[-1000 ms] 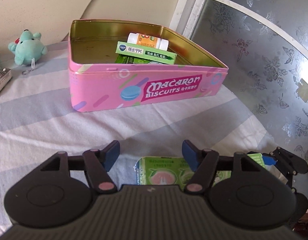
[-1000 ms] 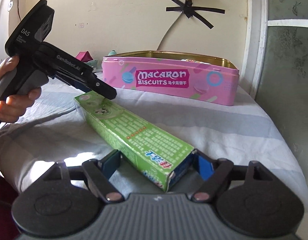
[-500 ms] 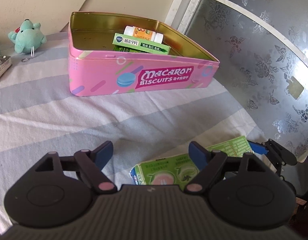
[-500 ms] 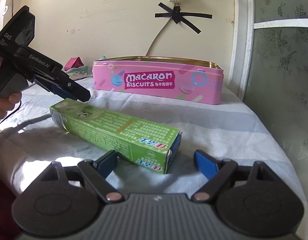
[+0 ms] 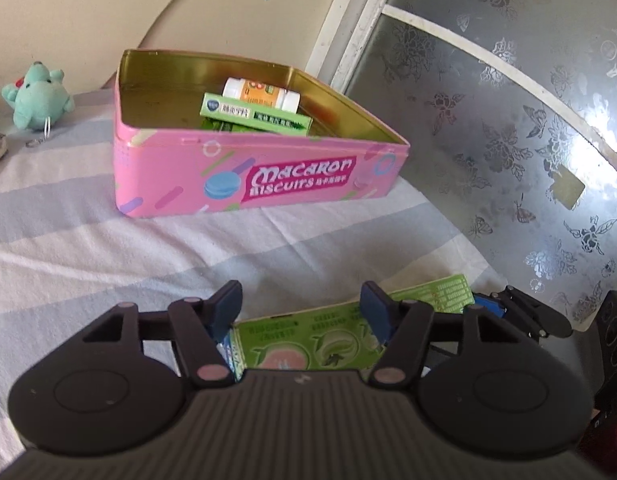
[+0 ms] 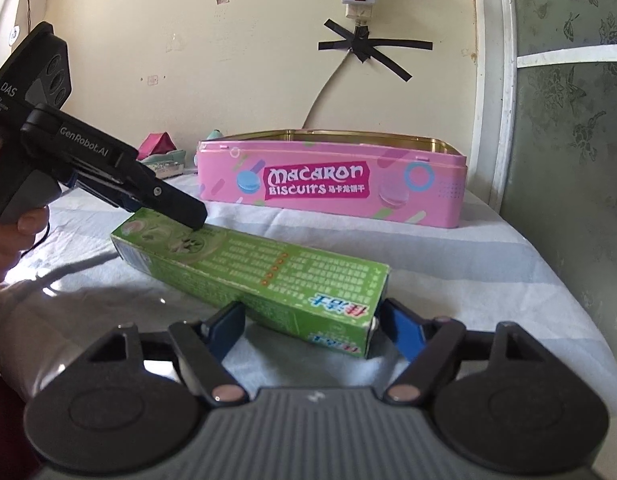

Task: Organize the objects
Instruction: 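Lower the toothpaste box into the tin and open the right gripper, then withdraw the right gripper up out of the tin box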

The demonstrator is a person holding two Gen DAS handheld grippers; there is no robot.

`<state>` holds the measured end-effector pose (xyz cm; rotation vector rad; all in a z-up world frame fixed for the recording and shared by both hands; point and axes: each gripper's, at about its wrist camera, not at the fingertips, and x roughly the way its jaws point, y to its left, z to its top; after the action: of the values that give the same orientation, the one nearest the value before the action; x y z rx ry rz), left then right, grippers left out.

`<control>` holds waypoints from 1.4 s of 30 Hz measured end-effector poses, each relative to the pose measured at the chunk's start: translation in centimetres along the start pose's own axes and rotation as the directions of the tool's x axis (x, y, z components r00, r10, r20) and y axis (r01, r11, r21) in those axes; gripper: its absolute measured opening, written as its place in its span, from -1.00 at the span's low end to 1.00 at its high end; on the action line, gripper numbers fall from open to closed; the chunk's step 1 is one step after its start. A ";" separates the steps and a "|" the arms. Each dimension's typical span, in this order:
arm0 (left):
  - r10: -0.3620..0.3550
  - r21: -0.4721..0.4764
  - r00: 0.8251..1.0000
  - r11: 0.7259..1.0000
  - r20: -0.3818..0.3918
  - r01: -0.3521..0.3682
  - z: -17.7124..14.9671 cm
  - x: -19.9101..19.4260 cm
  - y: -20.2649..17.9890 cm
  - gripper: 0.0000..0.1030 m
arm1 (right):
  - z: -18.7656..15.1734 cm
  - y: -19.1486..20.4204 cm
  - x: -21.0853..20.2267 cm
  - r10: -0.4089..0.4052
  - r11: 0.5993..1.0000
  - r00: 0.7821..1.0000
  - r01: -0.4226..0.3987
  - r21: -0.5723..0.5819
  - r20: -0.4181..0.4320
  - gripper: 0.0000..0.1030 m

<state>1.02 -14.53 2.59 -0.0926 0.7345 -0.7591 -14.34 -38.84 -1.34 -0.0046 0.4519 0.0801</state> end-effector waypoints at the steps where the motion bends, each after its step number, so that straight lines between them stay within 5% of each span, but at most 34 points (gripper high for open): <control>1: -0.001 -0.005 1.000 1.000 0.015 0.001 0.5 -0.3 0.0 0.29 | 0.4 -0.1 0.0 0.003 1.000 1.000 -0.003 0.007 0.017 0.48; 13: 0.095 0.041 0.971 0.993 0.219 -0.107 11.4 0.6 0.5 0.30 | 9.6 -5.2 5.5 -0.021 0.999 0.981 0.030 -0.043 0.194 0.48; 23: 0.202 0.003 0.956 0.978 0.215 -0.207 16.3 6.3 4.6 0.31 | 13.4 -3.5 14.9 -0.027 0.998 0.993 0.034 -0.052 0.118 0.48; 29: 0.224 0.030 0.959 0.972 0.175 -0.233 17.5 9.1 5.5 0.29 | 13.6 -2.9 18.9 -0.129 0.991 0.991 0.130 -0.029 0.044 0.41; 32: 0.309 0.072 0.931 0.942 0.193 -0.328 17.3 9.9 4.4 0.37 | 13.6 -3.4 19.6 -0.179 0.983 0.982 0.176 0.052 0.058 0.71; 42: 0.427 0.129 0.876 0.878 0.226 -0.461 15.7 8.7 2.7 0.41 | 12.3 -3.1 17.9 -0.146 0.983 0.986 0.135 0.128 0.083 0.70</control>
<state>16.87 -21.00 8.50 0.1640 0.4726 -0.3612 7.31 -40.24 1.83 0.0875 0.3630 -0.0860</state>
